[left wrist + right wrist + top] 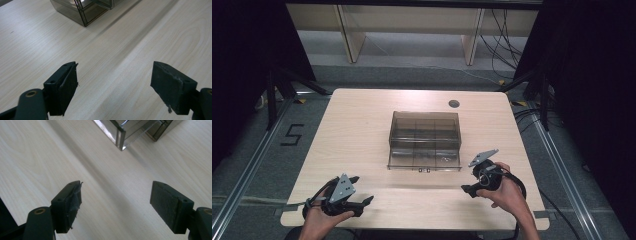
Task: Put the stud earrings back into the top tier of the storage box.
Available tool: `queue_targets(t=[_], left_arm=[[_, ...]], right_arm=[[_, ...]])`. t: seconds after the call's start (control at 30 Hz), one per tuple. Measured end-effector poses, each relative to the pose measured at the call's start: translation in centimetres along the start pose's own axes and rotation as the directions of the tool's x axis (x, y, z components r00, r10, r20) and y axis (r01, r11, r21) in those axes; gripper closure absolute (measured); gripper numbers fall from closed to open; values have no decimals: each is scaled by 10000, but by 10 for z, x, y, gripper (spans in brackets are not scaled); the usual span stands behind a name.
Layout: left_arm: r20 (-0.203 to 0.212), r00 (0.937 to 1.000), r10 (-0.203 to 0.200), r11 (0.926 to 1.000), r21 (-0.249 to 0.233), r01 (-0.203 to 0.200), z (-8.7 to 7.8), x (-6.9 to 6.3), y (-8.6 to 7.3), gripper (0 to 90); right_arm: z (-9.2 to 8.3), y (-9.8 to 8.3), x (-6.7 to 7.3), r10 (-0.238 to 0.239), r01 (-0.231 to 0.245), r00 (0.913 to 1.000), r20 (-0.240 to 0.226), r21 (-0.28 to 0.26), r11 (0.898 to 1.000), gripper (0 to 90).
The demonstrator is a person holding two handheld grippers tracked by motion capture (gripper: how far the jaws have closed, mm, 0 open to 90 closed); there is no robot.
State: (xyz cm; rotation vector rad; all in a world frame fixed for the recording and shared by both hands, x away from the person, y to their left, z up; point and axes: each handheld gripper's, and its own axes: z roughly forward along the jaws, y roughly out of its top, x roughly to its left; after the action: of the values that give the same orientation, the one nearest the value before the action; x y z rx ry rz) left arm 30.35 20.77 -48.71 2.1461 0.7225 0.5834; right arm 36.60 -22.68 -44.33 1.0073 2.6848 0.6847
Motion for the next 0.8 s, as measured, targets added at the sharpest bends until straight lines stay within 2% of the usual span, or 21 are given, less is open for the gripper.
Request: queue_targets(t=[0.07,0.13,0.17,0.2,0.27,0.3,0.37,0.4,0.43,0.47,0.5,0.53,0.57,0.67,0.7,0.73,0.8], left_arm=[[1,10000,69,10000,6,-69,0,0,0,209],[-5,10000,75,10000,-1,-75,0,0,0,209],[-13,10000,-84,10000,-16,84,0,-1,0,209],[-19,10000,-39,10000,-13,39,0,0,0,209],[-13,9999,-150,9999,-14,150,0,-1,0,209],[-11,9999,-171,9999,-13,171,0,-1,0,209],[23,9999,-136,9999,-11,136,0,-1,0,209],[53,10000,7,10000,-9,-7,0,0,0,209],[36,9998,-205,9998,-58,206,0,-2,0,210],[22,9999,-153,9999,-57,153,0,-1,0,210],[59,9999,-132,9999,-10,132,0,-1,0,210],[53,10000,-48,10000,-5,48,-1,0,0,210],[53,10000,-8,10000,-5,8,-1,0,0,210],[24,9999,-166,9998,-57,166,0,-1,0,209],[61,9999,-162,9999,-24,162,0,-1,0,209],[52,10000,-66,10000,0,66,-1,0,0,210],[62,9999,-150,9999,-3,150,0,-1,0,209]], right_arm=[[1,-2,1,97,-98,9996,-252,-46,9999,250],[1,-5,2,119,-121,9998,-170,-108,9999,244],[2,-6,2,171,-175,9996,-244,-147,9997,244],[2,-7,4,434,-434,9990,-50,-37,9991,243],[2,-9,4,293,-297,9993,-252,-176,9994,239],[2,-10,5,498,-500,9985,-217,-123,9987,239],[3,-12,4,216,-230,9991,-372,-368,9991,237],[4,-13,6,581,-589,9978,-307,-273,9979,234],[6,-15,4,358,-372,9988,-326,-439,9983,233],[4,-16,7,660,-671,9970,-396,-295,9973,234],[5,-17,6,466,-479,9983,-353,-388,9981,236],[6,-18,7,736,-752,9963,-436,-367,9965,238],[6,-19,7,666,-680,9974,-288,-482,9965,238],[8,-22,7,514,-528,9984,-246,-609,9967,237],[7,-23,8,675,-686,9974,-254,-477,9965,237],[9,-24,7,433,-450,9987,-284,-630,9970,237],[8,-26,9,566,-584,9978,-351,-529,9969,236]])
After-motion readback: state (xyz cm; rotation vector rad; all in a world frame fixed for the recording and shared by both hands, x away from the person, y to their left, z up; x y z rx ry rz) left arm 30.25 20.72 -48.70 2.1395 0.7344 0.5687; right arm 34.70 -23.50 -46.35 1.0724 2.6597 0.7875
